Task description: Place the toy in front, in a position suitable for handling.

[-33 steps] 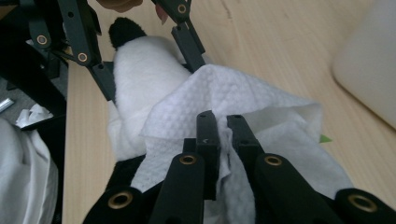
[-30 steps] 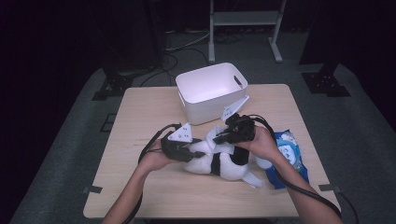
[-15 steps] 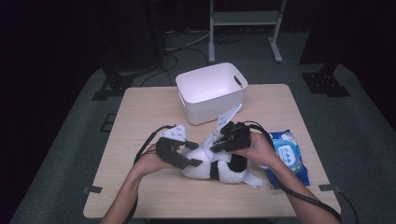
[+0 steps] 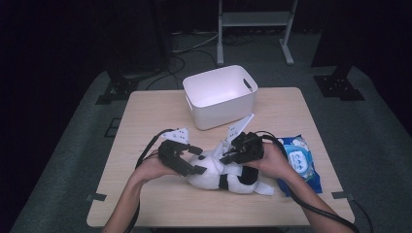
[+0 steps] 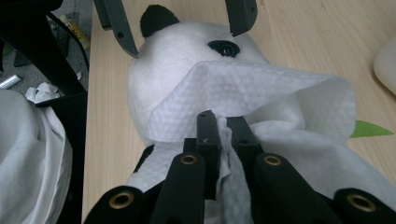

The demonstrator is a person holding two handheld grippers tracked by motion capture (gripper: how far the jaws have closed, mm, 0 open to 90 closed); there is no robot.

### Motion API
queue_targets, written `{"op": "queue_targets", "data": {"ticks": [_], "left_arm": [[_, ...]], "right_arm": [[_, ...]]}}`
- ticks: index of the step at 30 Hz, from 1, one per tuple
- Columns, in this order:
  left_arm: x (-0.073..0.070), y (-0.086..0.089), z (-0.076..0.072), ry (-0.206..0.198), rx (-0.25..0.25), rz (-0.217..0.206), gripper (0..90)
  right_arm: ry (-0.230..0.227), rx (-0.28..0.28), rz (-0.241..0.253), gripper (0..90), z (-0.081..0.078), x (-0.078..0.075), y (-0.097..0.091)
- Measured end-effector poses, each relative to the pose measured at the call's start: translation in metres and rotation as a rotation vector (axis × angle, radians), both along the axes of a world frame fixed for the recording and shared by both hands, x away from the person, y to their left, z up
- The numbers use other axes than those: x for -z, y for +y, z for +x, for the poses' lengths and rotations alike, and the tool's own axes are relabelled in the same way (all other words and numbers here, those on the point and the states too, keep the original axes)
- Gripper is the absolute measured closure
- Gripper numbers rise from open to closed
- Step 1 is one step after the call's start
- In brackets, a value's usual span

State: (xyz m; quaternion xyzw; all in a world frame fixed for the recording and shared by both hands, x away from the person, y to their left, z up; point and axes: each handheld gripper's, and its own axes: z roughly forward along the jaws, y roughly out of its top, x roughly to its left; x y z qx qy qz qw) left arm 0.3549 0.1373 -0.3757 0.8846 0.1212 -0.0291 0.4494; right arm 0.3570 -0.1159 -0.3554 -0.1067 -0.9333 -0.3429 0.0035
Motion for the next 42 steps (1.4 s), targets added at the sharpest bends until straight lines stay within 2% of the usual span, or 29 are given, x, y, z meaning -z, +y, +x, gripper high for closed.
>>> {"op": "queue_targets", "data": {"ticks": [2, 4, 7, 10, 12, 16, 18, 19, 20, 23, 26, 30, 34, 36, 38, 40, 42], "left_arm": [[0.002, 0.0, 0.001, 0.01, -0.002, 0.008, 23.6], [0.005, -0.002, 0.001, 0.016, 0.003, 0.036, 23.6], [0.01, -0.006, -0.002, 0.006, 0.011, 0.065, 23.9], [0.011, -0.006, -0.004, 0.001, 0.01, 0.08, 24.6], [0.012, -0.006, -0.007, -0.002, 0.021, 0.087, 24.8], [0.01, -0.007, -0.012, -0.022, 0.035, 0.11, 24.8], [0.01, -0.006, -0.013, -0.022, 0.037, 0.107, 24.6], [0.01, -0.005, -0.013, -0.015, 0.033, 0.101, 24.4], [0.009, -0.005, -0.013, -0.011, 0.035, 0.101, 24.1], [0.006, -0.004, -0.012, -0.012, 0.026, 0.086, 21.1], [0.005, -0.005, -0.013, -0.015, 0.028, 0.09, 19.6], [0.005, -0.007, -0.013, -0.012, 0.028, 0.091, 18.2], [0.012, -0.011, -0.014, 0.004, 0.045, 0.118, 15.9], [0.015, -0.013, -0.015, 0.006, 0.048, 0.131, 15.2], [0.015, -0.014, -0.015, -0.003, 0.06, 0.144, 15.3], [0.015, -0.014, -0.017, -0.008, 0.067, 0.15, 15.4], [0.015, -0.014, -0.018, -0.013, 0.072, 0.157, 15.5]], "right_arm": [[0.005, -0.003, -0.001, 85.1, -0.001, 0.0, 0.0], [0.011, -0.014, -0.005, 85.1, -0.002, 0.0, 0.001], [0.017, -0.038, -0.015, 85.0, -0.005, -0.002, 0.004], [-0.012, -0.042, -0.029, 85.2, -0.009, -0.009, 0.01], [-0.026, -0.049, -0.022, 85.2, -0.009, -0.015, 0.016], [-0.047, -0.046, -0.03, 85.1, -0.003, -0.021, 0.027], [-0.046, -0.037, -0.068, 84.9, 0.002, -0.019, 0.03], [-0.038, -0.042, -0.088, 84.9, 0.004, -0.016, 0.031], [-0.01, -0.037, -0.089, 84.9, 0.005, -0.013, 0.03], [0.015, -0.039, -0.068, 84.9, 0.005, -0.008, 0.025], [0.044, -0.045, -0.036, 84.9, 0.003, -0.003, 0.019], [0.064, -0.059, -0.011, 84.9, -0.002, 0.0, 0.014], [0.077, -0.087, -0.017, 84.9, -0.01, 0.001, 0.015], [0.068, -0.101, -0.026, 84.7, -0.012, -0.002, 0.017], [0.028, -0.102, -0.012, 84.6, -0.015, -0.008, 0.021], [0.002, -0.084, 0.005, 84.6, -0.014, -0.013, 0.023], [-0.005, -0.078, -0.005, 84.6, -0.012, -0.015, 0.024]]}}
